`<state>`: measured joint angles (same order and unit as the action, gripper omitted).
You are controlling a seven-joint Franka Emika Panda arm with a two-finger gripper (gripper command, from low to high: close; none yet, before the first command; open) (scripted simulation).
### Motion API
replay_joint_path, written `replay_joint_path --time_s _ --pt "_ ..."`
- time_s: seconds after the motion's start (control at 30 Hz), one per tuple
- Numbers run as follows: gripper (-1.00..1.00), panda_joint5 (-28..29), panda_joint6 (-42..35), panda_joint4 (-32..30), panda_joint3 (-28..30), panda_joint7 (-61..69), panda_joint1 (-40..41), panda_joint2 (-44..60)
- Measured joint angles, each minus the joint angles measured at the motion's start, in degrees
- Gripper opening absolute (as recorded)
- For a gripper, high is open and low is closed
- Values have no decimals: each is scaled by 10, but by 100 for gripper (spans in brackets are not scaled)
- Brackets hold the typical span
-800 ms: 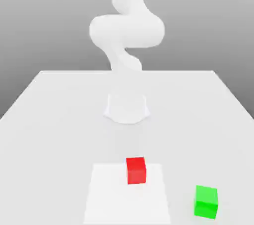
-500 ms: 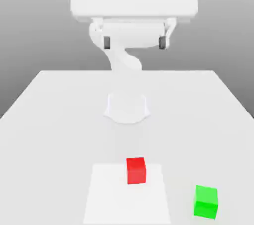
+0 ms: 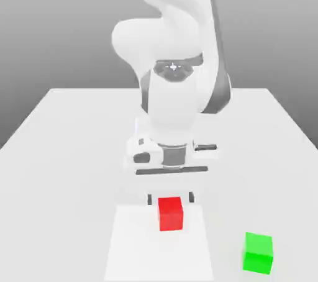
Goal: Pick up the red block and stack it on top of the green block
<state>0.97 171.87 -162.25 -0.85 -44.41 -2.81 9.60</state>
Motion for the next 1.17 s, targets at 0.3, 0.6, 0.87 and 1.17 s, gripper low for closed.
replay_joint_path --time_s 0.3,0.6,0.87,1.17 --pt "-100 3 6 1 0 -2 1 7" --pt "-100 -7 -133 30 -19 31 -31 -103" --pt "-100 9 -225 193 -73 107 -102 -31" --pt "100 42 -157 226 -64 99 -124 72"
